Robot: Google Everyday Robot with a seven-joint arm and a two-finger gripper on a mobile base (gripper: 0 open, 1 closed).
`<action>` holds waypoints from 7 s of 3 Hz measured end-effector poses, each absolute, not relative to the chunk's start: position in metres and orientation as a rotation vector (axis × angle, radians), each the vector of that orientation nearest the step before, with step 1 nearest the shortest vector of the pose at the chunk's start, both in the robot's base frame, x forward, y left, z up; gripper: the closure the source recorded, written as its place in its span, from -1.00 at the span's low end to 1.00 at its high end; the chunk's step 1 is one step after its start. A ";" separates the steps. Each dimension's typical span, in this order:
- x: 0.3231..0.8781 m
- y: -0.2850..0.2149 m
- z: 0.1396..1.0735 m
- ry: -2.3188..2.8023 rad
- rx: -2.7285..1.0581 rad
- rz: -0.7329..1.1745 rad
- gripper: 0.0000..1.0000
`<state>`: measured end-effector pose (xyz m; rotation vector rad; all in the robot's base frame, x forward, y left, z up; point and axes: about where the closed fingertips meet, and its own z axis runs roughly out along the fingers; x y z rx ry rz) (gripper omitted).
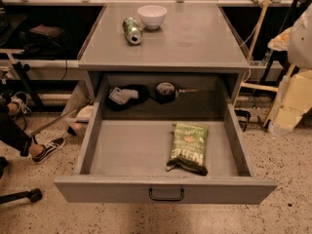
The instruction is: Pick green jalapeno chip bag from top drawer and place on counter
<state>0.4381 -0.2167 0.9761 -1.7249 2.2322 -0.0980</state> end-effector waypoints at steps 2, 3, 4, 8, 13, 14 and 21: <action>0.444 -0.211 0.953 2.226 -1.760 -0.027 -1.00; 0.462 -0.193 0.876 2.234 -1.776 0.175 -1.00; 0.487 -0.164 0.761 2.260 -1.768 0.397 -1.00; 0.559 -0.097 0.608 2.287 -1.684 0.607 -0.72; 0.531 -0.073 0.732 2.174 -1.539 0.319 1.00; 0.533 -0.064 0.859 2.092 -1.441 0.124 1.00; 0.813 -0.130 0.954 2.227 -1.145 -0.349 1.00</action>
Offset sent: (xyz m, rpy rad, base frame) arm 0.0118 0.0118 -0.0571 0.0608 0.1167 0.0683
